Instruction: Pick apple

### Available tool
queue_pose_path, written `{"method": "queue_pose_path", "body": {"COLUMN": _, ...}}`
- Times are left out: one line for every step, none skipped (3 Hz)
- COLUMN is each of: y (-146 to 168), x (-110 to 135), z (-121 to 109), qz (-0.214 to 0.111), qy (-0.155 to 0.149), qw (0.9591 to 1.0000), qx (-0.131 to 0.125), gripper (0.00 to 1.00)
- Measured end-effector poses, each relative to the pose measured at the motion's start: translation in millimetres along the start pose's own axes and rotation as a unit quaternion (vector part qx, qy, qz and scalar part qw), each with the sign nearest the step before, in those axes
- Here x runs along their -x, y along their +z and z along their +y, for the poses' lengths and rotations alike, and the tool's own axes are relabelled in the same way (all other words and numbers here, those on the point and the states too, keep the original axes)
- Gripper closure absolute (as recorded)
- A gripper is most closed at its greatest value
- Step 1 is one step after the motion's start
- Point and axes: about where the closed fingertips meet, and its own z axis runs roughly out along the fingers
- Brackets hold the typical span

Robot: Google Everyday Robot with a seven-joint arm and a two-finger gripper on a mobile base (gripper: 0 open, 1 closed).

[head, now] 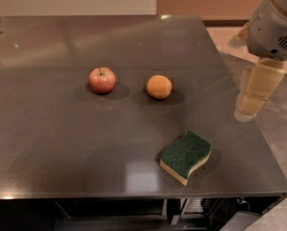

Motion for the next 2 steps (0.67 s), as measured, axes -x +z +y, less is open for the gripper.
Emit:
{"method": "queue_pose_path", "body": {"y": 16.6, "x": 30.9, "z": -5.9, "qz": -0.019, "qy": -0.028, "qw": 0.9992, "qx": 0.019, "gripper": 0.0}}
{"method": "queue_pose_path", "body": {"y": 36.3, "x": 66.8, "z": -10.7, "qz": -0.038, "qy": -0.052, "qw": 0.9975, "qx": 0.029, "gripper": 0.0}}
